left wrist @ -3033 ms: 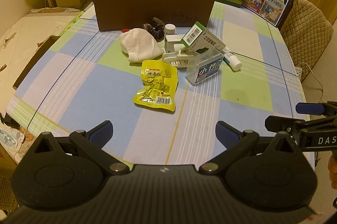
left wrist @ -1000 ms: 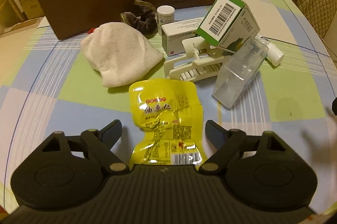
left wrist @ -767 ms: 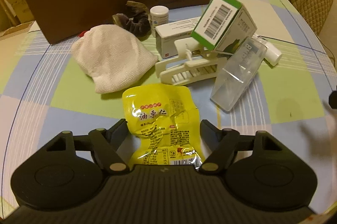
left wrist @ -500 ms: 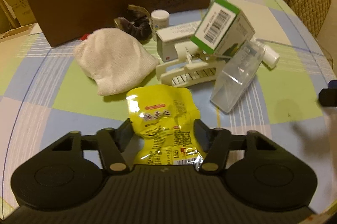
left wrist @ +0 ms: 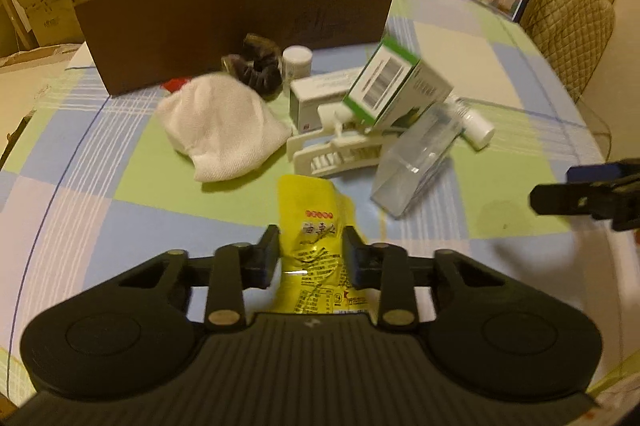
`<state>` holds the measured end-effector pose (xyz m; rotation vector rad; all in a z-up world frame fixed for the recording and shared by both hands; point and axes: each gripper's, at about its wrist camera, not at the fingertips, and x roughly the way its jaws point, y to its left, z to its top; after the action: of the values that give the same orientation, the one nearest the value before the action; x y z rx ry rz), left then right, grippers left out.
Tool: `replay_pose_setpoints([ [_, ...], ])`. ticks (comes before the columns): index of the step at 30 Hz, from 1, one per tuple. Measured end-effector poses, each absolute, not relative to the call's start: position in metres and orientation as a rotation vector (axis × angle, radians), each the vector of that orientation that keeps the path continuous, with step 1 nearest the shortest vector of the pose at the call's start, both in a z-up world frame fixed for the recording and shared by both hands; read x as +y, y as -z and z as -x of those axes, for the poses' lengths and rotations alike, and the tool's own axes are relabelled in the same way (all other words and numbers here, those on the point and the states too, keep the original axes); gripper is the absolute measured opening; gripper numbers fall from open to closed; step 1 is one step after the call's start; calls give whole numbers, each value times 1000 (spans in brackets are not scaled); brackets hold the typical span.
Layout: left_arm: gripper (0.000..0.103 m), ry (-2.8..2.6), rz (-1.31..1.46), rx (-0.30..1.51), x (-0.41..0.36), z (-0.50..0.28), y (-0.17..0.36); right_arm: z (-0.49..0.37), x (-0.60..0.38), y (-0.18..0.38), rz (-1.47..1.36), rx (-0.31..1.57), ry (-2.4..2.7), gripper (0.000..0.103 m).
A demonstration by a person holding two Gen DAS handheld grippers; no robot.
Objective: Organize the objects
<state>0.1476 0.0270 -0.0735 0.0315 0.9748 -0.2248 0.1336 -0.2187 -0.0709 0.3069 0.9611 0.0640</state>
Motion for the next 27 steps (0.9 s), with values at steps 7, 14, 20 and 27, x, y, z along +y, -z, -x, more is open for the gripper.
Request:
replay_pose_setpoints([
  [7, 16, 224, -18, 979, 30, -147, 68, -133, -214, 70, -297, 951, -91, 101],
  [14, 37, 298, 66, 1003, 25, -142, 70, -129, -216, 72, -298, 959, -81, 101],
  [20, 68, 299, 61, 1072, 14, -142, 94, -121, -223, 74, -311, 964, -54, 101],
  [27, 79, 266, -62, 1066, -6, -142, 112, -113, -232, 77, -329, 977, -23, 101],
])
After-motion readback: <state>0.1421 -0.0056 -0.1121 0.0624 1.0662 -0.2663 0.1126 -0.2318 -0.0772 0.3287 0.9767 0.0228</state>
